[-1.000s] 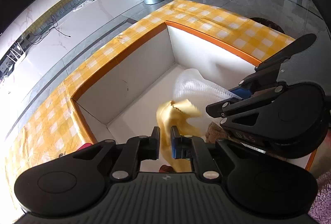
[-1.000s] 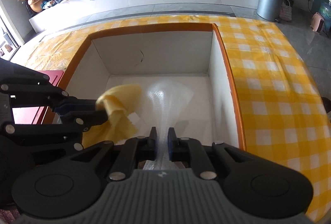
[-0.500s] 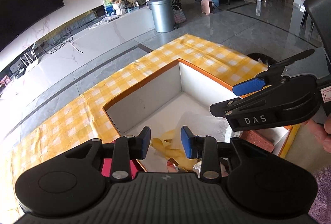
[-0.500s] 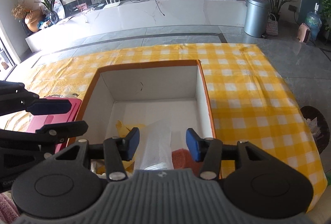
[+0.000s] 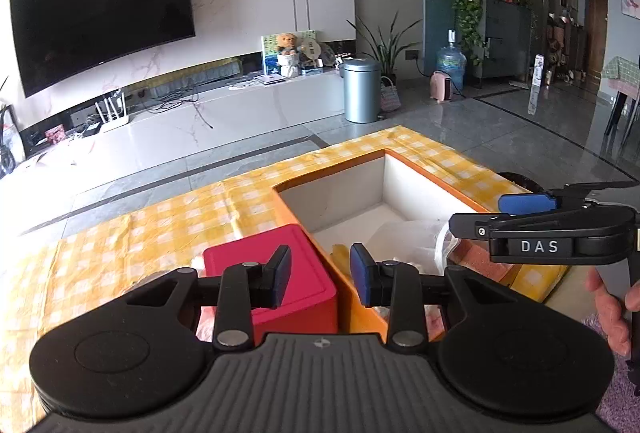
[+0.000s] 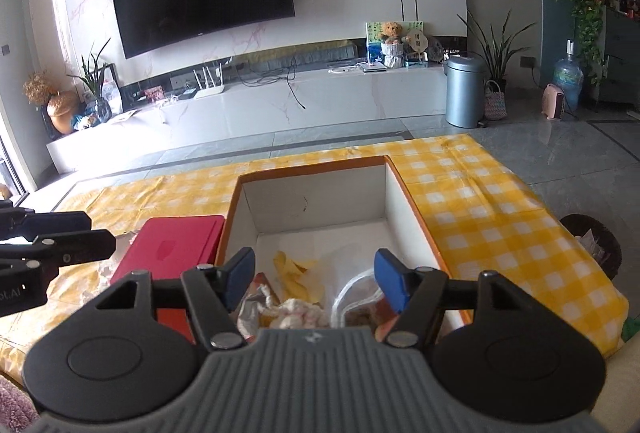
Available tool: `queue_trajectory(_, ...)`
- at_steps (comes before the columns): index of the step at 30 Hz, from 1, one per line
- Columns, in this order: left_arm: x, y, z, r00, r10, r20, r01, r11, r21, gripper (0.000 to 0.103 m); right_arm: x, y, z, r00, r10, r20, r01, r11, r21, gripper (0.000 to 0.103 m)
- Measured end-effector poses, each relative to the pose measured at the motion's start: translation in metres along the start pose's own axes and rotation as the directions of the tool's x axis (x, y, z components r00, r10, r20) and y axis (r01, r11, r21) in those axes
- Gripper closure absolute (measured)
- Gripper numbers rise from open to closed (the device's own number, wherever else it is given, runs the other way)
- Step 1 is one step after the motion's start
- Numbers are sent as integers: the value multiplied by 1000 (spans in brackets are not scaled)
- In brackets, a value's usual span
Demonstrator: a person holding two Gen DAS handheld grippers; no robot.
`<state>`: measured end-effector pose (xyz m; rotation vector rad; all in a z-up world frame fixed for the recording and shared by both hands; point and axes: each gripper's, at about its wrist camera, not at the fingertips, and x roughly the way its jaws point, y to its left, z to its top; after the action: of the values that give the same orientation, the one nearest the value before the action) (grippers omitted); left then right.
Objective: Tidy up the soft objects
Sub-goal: 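Withdraw both tools from the box back over the table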
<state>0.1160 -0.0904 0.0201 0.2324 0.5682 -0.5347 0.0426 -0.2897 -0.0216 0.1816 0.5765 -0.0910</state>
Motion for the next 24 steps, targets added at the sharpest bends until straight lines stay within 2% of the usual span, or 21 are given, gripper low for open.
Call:
queue_trajectory(8,-32,41,-45,996,80,-36,-84,989,-120,63,-24,46,-43,999,29,35,-29,1000,-11,36)
queue_trajectory(15,-51,81,-83,988,125,-89,-142,962,-232,63,-14,84,-68,995,89,-45,-91,995,-38,36)
queue_trajectory(24,-67,127,-118,979,145,-141,-182,933,-310,63,13,136,-79,980,146,-132,-162,979,-121,38)
